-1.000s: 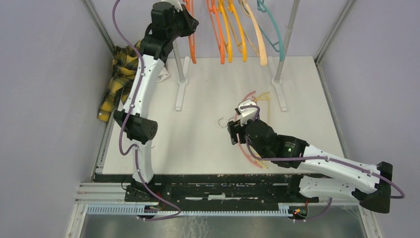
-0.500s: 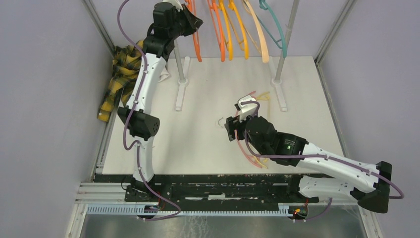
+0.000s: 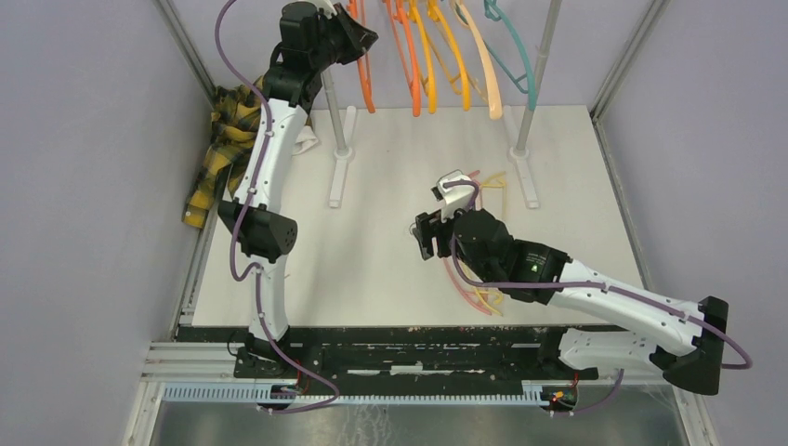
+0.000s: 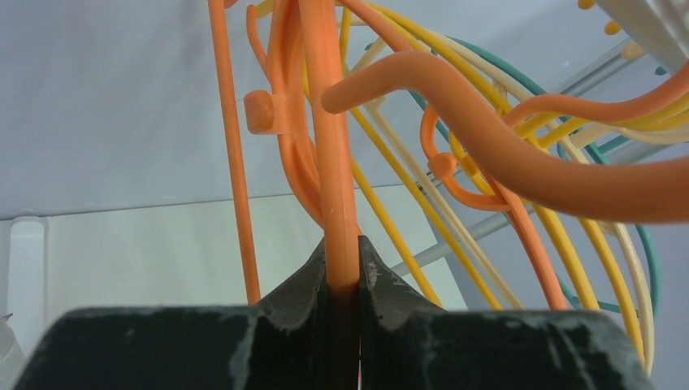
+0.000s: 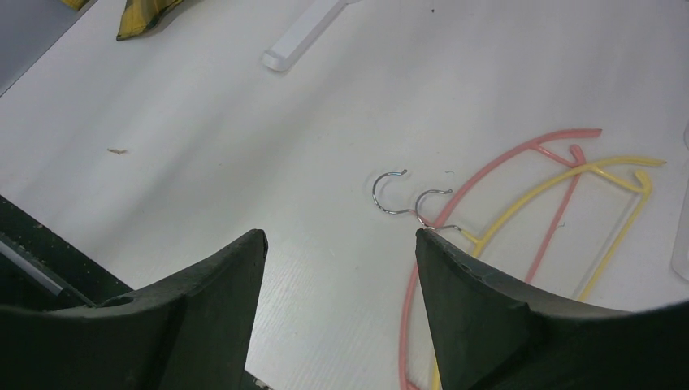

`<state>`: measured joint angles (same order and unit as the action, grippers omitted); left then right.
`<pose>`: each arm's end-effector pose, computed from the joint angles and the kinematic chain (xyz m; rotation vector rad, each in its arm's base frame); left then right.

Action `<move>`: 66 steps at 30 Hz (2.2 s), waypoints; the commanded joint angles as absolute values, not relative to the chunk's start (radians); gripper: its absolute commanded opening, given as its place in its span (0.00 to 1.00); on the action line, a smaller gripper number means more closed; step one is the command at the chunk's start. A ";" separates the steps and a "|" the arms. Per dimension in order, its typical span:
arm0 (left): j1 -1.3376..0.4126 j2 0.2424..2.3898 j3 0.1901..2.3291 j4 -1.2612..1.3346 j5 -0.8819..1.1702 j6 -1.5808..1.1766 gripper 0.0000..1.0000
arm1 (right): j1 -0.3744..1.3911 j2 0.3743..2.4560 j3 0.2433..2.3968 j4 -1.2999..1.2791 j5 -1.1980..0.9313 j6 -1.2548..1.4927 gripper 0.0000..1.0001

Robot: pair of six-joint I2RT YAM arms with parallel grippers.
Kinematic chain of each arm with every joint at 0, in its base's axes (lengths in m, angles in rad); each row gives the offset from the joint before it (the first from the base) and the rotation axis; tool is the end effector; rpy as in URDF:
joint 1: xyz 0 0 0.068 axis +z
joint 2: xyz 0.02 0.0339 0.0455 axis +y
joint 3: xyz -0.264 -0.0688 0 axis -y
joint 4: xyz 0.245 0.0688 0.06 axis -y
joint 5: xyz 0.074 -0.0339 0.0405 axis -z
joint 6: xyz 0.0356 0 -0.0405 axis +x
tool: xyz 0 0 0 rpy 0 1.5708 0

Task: Organize the hangers

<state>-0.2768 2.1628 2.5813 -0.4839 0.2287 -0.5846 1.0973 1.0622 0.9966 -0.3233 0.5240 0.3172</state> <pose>0.4549 -0.1376 0.4799 -0.0796 1.7011 -0.8388 0.1239 0.2027 0.3481 -0.4062 1.8868 0.4408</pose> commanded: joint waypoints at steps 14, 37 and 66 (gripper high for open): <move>-0.271 1.858 2.347 -0.582 0.201 -0.525 0.03 | 1.097 1.403 1.395 -0.156 0.465 0.140 0.78; -0.285 1.717 2.184 -0.592 0.256 -0.543 0.03 | 1.097 1.848 1.732 0.213 0.691 0.050 0.70; -0.285 1.560 1.967 -0.568 0.262 -0.489 0.03 | 1.078 1.788 1.633 0.387 0.737 -0.059 0.13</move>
